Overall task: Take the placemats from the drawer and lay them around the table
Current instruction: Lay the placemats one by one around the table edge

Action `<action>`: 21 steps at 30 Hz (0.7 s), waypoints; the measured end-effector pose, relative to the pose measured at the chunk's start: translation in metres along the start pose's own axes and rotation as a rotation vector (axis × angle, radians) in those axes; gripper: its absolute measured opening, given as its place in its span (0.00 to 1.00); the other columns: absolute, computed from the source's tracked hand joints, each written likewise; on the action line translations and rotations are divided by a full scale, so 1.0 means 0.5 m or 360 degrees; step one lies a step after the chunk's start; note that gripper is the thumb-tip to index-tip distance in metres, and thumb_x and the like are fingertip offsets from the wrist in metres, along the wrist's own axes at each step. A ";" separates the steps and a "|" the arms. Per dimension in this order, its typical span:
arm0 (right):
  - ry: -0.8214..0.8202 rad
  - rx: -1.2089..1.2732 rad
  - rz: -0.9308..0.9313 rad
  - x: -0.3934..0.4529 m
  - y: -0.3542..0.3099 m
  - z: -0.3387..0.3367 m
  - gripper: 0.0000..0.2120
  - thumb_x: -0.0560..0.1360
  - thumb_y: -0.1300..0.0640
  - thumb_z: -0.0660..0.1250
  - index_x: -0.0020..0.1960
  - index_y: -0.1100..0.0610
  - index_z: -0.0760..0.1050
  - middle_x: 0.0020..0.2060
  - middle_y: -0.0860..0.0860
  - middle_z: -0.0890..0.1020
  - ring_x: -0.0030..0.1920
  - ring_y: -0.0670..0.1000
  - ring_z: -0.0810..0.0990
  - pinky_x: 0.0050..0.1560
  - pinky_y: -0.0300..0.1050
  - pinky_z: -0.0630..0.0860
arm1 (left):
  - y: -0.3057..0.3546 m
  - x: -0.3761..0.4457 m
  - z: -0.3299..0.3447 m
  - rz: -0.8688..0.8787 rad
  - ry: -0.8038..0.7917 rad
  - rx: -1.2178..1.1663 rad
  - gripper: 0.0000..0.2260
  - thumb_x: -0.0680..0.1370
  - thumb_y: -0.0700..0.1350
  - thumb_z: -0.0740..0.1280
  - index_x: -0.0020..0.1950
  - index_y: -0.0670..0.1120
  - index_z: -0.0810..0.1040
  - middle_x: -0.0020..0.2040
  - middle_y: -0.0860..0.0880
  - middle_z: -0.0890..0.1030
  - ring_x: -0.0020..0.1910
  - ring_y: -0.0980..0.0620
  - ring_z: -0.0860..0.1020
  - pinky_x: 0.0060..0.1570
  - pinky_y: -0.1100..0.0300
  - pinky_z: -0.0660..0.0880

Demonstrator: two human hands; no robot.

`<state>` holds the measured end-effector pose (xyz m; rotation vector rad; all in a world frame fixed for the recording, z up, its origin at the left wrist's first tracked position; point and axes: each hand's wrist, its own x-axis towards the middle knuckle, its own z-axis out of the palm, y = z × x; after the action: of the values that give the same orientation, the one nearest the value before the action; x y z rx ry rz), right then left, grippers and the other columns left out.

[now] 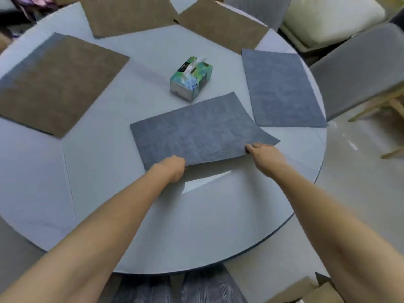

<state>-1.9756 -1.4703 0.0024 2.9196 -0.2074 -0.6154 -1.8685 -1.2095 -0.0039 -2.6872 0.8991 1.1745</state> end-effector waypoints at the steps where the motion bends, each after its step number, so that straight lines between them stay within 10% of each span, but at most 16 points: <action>1: 0.0039 -0.0005 -0.0030 -0.001 0.011 0.018 0.19 0.75 0.66 0.58 0.65 0.57 0.66 0.59 0.56 0.74 0.62 0.57 0.73 0.59 0.48 0.69 | 0.008 -0.007 0.013 -0.0003 -0.0003 -0.0033 0.15 0.83 0.43 0.53 0.64 0.45 0.75 0.62 0.42 0.76 0.58 0.41 0.76 0.62 0.51 0.72; 10: -0.0152 -0.0026 -0.0238 -0.030 0.029 0.065 0.20 0.75 0.68 0.55 0.63 0.55 0.71 0.54 0.58 0.79 0.53 0.60 0.78 0.45 0.48 0.70 | 0.040 -0.091 0.105 -0.0139 -0.0025 -0.0080 0.14 0.83 0.45 0.53 0.66 0.45 0.71 0.63 0.41 0.75 0.58 0.41 0.75 0.59 0.52 0.72; 21: -0.0198 0.0057 -0.0065 -0.118 0.009 0.149 0.13 0.75 0.69 0.55 0.57 0.60 0.71 0.54 0.60 0.77 0.55 0.60 0.77 0.54 0.53 0.75 | 0.118 -0.127 0.205 -0.0204 0.0110 0.0091 0.22 0.81 0.38 0.54 0.75 0.48 0.62 0.70 0.41 0.67 0.65 0.38 0.72 0.60 0.47 0.71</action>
<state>-2.0602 -1.4735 -0.0414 2.9285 -0.1749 -0.8086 -2.0008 -1.1976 -0.0226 -2.7088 0.7435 1.0206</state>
